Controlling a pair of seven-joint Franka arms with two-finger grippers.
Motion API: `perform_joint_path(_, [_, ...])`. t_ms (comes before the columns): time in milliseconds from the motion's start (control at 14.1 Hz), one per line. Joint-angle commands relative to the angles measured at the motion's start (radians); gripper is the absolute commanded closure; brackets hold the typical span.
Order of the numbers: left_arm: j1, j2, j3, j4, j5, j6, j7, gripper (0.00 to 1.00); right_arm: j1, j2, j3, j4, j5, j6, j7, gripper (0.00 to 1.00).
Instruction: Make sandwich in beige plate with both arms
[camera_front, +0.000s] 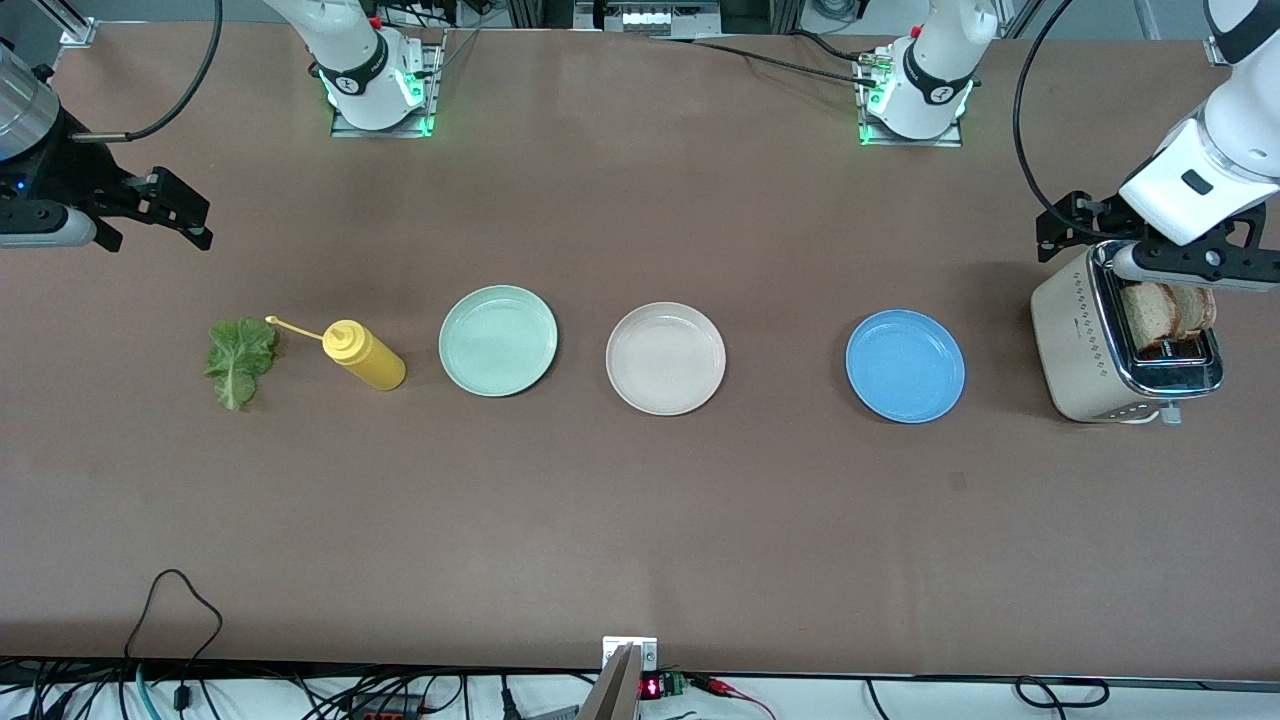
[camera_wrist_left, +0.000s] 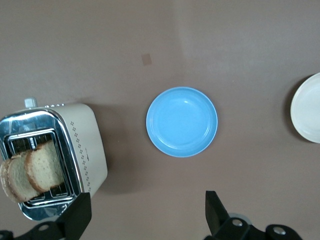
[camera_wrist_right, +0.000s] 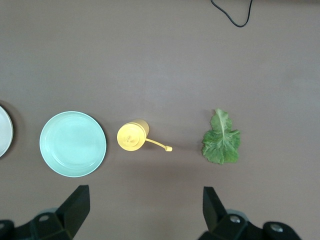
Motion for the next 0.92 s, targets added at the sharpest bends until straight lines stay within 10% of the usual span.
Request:
perform_joint_path(0, [0.004,0.029,-0.003,0.035,0.010,-0.066,0.005,0.00,0.000,-0.019,0.005,-0.022,-0.010,-0.002,0.018,0.00])
perform_joint_path(850, [0.195,0.152,0.021,0.020,0.208,0.072,0.207,0.00,0.002,-0.021,0.005,-0.026,-0.010,0.001,0.018,0.00])
